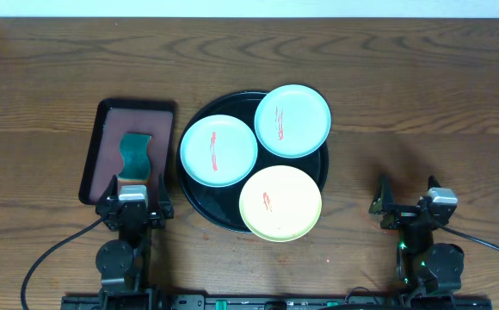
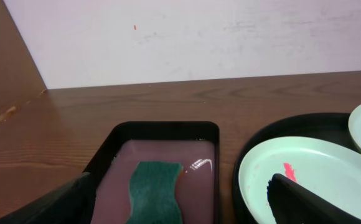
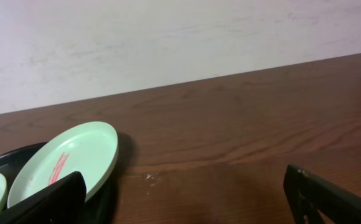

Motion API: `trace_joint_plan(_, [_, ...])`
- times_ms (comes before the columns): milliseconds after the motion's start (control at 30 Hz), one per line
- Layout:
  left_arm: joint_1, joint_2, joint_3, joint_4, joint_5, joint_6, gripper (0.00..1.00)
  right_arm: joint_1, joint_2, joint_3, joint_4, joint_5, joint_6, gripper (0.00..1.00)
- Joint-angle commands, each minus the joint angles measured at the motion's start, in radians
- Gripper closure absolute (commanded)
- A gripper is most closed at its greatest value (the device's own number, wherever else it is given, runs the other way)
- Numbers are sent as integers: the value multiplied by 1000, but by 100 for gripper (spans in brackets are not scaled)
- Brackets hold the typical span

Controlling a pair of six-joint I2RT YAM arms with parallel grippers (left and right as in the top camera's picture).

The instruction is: Clean dirty plates on tray and stack at the side

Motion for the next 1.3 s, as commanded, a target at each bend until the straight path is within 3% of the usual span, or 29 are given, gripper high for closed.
trace_joint_plan(0, [-5, 1, -8, -48, -17, 10, 12, -10, 3, -1, -4, -2, 14, 1])
trace_joint_plan(1067, [-5, 1, -8, -48, -17, 10, 12, -10, 3, -1, -4, -2, 14, 1])
trace_joint_plan(1267, [-5, 1, -8, -48, -17, 10, 12, -10, 3, -1, 0, 32, -58, 1])
